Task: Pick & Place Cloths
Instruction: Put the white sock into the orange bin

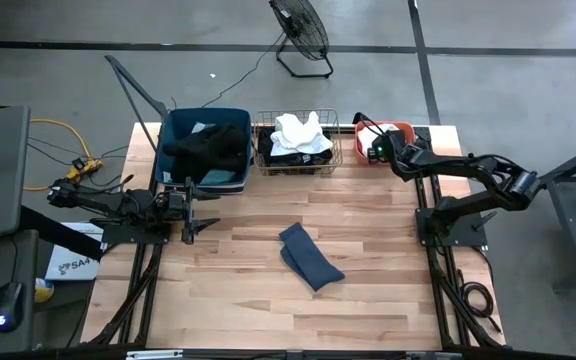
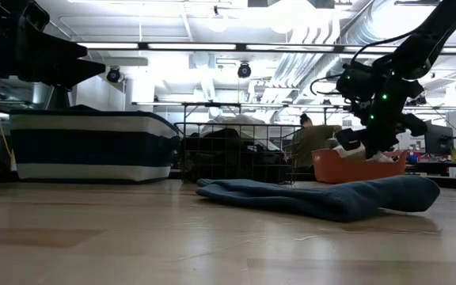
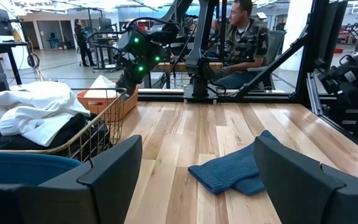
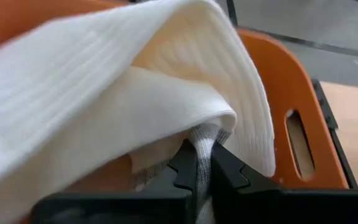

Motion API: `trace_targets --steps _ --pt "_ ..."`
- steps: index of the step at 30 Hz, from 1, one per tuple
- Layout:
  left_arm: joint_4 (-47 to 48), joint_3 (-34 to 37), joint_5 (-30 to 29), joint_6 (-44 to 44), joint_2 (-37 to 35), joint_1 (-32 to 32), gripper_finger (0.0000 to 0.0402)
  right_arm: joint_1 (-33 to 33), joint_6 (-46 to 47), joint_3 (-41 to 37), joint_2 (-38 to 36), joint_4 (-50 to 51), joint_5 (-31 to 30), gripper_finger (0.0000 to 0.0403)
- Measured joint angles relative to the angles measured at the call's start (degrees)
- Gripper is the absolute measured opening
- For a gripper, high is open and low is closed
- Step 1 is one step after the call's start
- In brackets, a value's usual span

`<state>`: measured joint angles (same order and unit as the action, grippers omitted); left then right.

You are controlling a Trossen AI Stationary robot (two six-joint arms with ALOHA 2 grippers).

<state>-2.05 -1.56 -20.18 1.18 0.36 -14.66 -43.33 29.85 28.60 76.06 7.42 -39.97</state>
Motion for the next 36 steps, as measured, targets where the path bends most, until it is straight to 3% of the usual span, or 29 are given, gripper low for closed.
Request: trace_targets --steps 12,16,22,27,31,36 --pt "0.0 0.0 0.0 0.0 0.0 0.0 0.0300 0.0 1.8 0.0 0.1 4.2 1.2 0.0015" --pt "0.0 0.0 0.0 0.0 0.0 0.0 0.0300 0.0 1.6 0.0 -0.4 3.3 1.2 0.0054" --pt "0.0 0.0 0.0 0.0 0.0 0.0 0.0300 0.0 0.6 0.0 -3.8 1.3 1.3 0.0146" --pt "0.0 0.0 0.0 0.0 0.0 0.0 0.0300 0.0 -0.1 0.0 -8.8 1.9 5.9 0.0208" --pt "0.0 0.0 0.0 0.0 0.0 0.0 0.0300 0.1 1.9 0.0 -12.5 5.0 9.9 0.0223" --pt "0.0 0.0 0.0 0.0 0.0 0.0 0.0300 0.1 3.6 0.0 -15.5 9.0 13.8 0.0207"
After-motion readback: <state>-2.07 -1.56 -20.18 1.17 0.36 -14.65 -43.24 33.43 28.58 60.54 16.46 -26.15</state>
